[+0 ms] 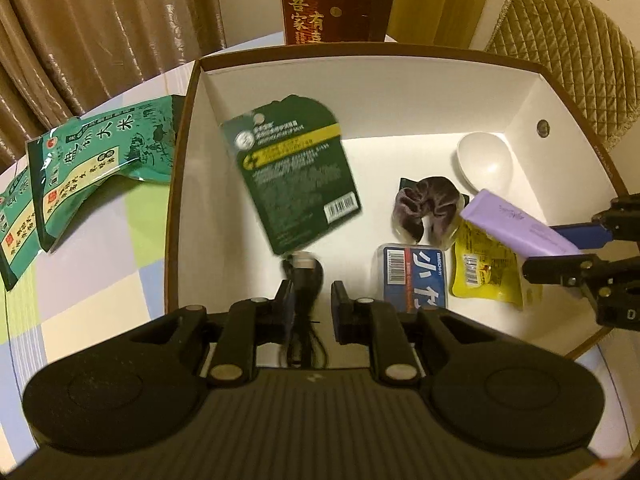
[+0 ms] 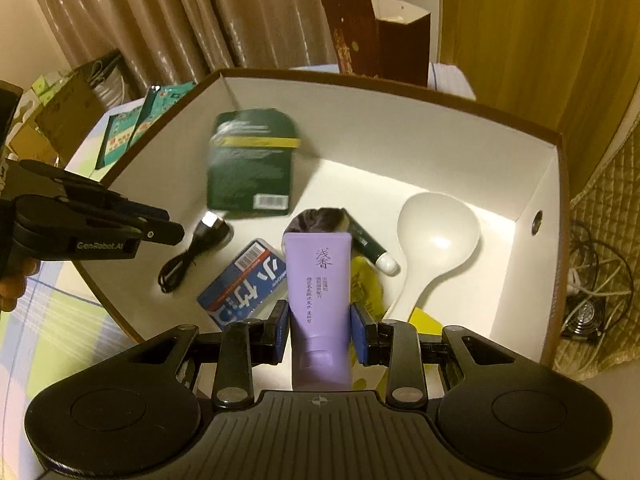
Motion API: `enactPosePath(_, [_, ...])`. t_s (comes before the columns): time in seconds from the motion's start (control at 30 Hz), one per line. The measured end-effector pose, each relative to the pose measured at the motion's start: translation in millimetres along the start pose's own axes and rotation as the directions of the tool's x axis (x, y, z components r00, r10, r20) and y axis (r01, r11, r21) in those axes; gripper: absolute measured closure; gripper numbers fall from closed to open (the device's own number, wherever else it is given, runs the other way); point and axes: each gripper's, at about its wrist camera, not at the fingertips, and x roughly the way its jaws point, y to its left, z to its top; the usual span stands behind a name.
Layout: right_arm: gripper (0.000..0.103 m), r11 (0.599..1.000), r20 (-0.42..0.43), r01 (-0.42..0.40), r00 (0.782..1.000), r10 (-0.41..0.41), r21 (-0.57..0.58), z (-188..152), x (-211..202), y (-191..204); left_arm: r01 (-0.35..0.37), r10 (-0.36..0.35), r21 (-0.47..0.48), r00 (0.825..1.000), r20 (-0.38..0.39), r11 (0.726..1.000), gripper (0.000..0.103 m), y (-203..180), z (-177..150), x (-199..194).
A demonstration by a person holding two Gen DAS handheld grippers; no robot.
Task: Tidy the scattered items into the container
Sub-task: 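Open left gripper to drop cable while right lowers purple tube into box, then withdraw both tools from the box toward the cotton swabs and hair clip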
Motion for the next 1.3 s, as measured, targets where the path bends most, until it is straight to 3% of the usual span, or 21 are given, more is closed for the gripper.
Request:
enactPosePath(0.37, [0.07,0.999,-0.072,-0.023,0.997,0.025,0.037,7.9,19.7,-0.3,0.016,-0.016,0.025,1.0,-0.006,1.0,0.079,0.2,-0.8,-4.2])
enactPosePath(0.4, [0.054,0.999,-0.074,-0.029,0.997,0.031,0.032,8.8,19.8,-0.4,0.02,-0.02,0.027,1.0,-0.007,0.999,0.076,0.1,-0.6,-4.9])
enactPosePath(0.43, [0.031,0.999,-0.07,-0.021,0.997,0.023,0.027,9.5,19.6,0.1,0.026,-0.026,0.03,1.0,-0.007,0.999,0.074,-0.4,-0.6,-5.6])
enactPosePath(0.47, [0.024,1.0,-0.06,-0.004,0.998,0.005,0.02,9.7,17.7,1.0,0.032,-0.032,0.034,0.999,-0.006,0.999,0.07,-1.3,-0.7,-6.3])
enactPosePath(0.53, [0.022,1.0,-0.05,0.008,0.999,-0.008,-0.003,10.5,14.4,2.5,0.034,-0.034,0.045,0.999,0.002,0.998,0.063,-3.6,-0.8,-7.8])
enactPosePath(0.63, [0.015,1.0,-0.067,0.015,0.998,-0.015,-0.007,10.7,12.3,2.0,0.01,-0.01,0.071,1.0,0.012,0.997,0.038,-8.8,-1.3,-9.1])
enactPosePath(0.73, [0.005,0.999,-0.067,0.034,0.997,-0.035,-0.025,8.2,9.7,3.3,0.016,-0.017,0.077,1.0,0.014,0.997,0.035,-10.4,-1.3,-10.3])
enactPosePath(0.97, [0.002,0.998,-0.076,0.049,0.996,-0.051,-0.028,3.2,5.8,3.6,0.012,-0.013,0.089,1.0,0.01,0.996,0.021,-14.6,-4.6,-12.4])
enactPosePath(1.3, [0.002,0.997,-0.03,0.073,0.997,-0.073,-0.023,-0.9,-13.8,5.6,0.016,-0.02,0.084,0.999,0.044,0.996,0.017,-18.8,-5.7,-31.3])
